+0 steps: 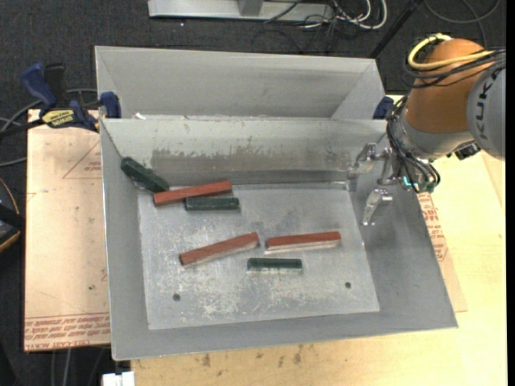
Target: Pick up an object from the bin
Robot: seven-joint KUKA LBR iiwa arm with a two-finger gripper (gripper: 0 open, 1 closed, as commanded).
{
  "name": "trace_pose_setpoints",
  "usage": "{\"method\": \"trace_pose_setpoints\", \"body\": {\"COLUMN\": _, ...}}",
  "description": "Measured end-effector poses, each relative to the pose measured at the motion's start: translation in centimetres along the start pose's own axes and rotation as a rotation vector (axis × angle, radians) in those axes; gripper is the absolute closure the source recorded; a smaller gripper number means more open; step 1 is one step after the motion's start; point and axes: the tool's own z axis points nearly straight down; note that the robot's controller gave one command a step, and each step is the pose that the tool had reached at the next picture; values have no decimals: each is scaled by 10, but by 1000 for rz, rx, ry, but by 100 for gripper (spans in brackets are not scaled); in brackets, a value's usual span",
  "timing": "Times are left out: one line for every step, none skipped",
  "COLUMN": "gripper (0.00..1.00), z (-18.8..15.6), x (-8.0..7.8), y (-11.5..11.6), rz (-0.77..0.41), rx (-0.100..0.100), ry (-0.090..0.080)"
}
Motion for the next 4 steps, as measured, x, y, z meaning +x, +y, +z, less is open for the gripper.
{"method": "trace_pose_setpoints", "body": {"gripper": 0, "z": -5, "x": -2, "y": 0, "rz": -2, "rx": 1, "ry": -7}}
{"method": "trace_pose_setpoints", "body": {"gripper": 100, "z": 63, "x": 41, "y": 25, "rz": -2, "rx": 4, "ry": -21}}
{"method": "trace_pose_setpoints", "body": {"gripper": 0, "z": 65, "x": 43, "y": 25, "rz": -2, "rx": 4, "ry": -16}}
{"method": "trace_pose_setpoints", "body": {"gripper": 0, "z": 65, "x": 43, "y": 25, "rz": -2, "rx": 4, "ry": -16}}
